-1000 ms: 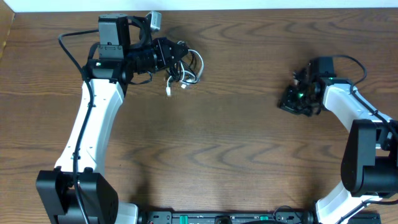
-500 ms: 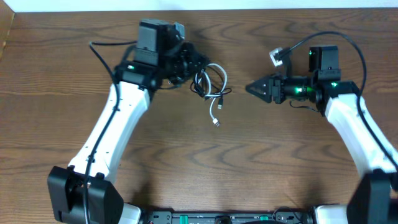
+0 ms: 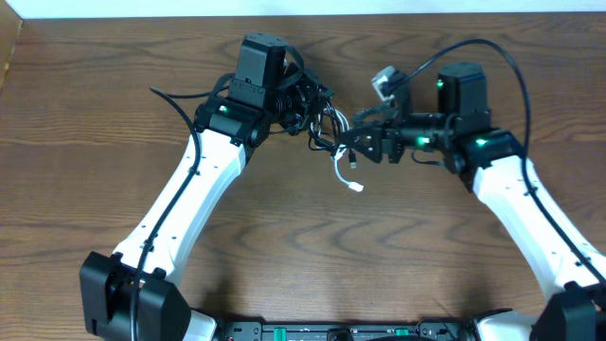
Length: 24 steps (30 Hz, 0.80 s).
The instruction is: Untangle cables
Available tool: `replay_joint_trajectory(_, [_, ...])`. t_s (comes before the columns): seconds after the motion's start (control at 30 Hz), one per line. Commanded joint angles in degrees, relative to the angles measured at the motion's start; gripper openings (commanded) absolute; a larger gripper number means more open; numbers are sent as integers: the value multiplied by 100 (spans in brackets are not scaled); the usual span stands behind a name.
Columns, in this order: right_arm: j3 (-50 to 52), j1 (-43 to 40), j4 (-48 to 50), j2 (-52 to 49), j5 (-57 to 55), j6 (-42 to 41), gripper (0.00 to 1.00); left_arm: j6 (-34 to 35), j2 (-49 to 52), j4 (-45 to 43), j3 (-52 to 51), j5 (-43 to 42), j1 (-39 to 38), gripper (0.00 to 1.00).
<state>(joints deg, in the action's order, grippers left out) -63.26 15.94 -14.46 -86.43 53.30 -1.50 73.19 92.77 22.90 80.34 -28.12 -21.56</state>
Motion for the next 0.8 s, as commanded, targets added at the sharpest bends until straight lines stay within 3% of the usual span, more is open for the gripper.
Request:
replay_joint_trajectory(0.0, [-35,188,304,-195,-306,-103,63,236,-127,-28,164,-146,-7,8])
replay_joint_trajectory(0.3, [-35,448,920,-660,-1141,-457,61,85,-127,0,164,-297,-7,8])
replay_joint_trajectory(0.4, [-35,446,1095,-686,-1143,-588,44,46,-127,87,164,-297,-7,8])
replay_joint_trajectory(0.53, [-35,417,1172,-686,-1257,-831,17,-566,-127,105,164,-293,-7,8])
replay_joint_trajectory(0.67, [-35,280,1169,-684,-1255,-1150,1,-1353,-127,173,164,-284,-4,8])
replay_joint_trajectory(0.77, [-35,109,1174,-684,-946,-1390,1,-2319,-127,275,164,-267,0,8])
